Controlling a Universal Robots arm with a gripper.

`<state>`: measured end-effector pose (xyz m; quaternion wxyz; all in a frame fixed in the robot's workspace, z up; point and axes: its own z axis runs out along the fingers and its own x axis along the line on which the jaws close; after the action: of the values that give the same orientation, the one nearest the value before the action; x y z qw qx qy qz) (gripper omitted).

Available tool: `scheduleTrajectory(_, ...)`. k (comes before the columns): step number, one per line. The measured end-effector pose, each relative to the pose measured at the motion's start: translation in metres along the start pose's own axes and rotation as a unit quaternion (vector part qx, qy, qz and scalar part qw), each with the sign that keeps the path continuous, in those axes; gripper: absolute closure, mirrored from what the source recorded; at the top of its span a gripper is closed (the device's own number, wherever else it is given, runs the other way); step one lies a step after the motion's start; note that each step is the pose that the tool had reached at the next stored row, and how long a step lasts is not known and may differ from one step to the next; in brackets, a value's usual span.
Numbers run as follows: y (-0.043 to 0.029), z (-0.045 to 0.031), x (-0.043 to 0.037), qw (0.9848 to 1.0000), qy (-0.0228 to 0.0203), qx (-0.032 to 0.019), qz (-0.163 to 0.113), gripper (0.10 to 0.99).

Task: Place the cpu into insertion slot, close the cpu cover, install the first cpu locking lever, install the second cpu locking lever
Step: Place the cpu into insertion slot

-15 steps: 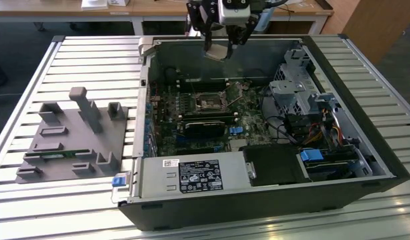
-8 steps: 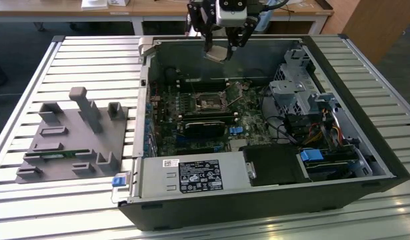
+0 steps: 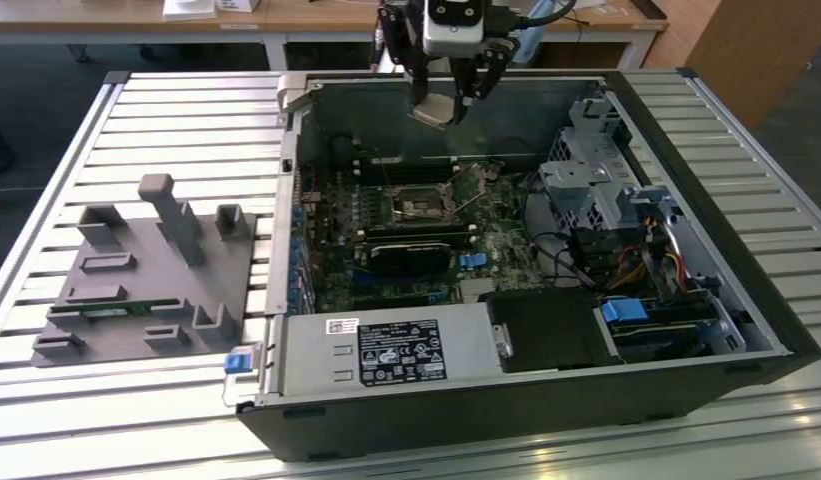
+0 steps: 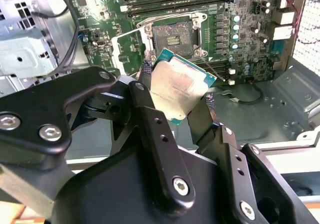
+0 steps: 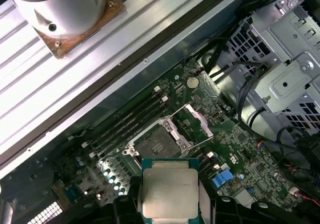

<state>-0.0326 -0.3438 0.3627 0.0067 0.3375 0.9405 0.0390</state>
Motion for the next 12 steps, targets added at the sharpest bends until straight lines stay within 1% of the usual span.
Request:
scheduleTrajectory(3,-0.0003,0.0009,0.0002,1.0000,-0.0006,-0.0001,0.008,0.549)
scheduleTrajectory(12,-0.0023,0.0030,0.0025,0.9999,-0.0014,0.0000,0.015,0.549)
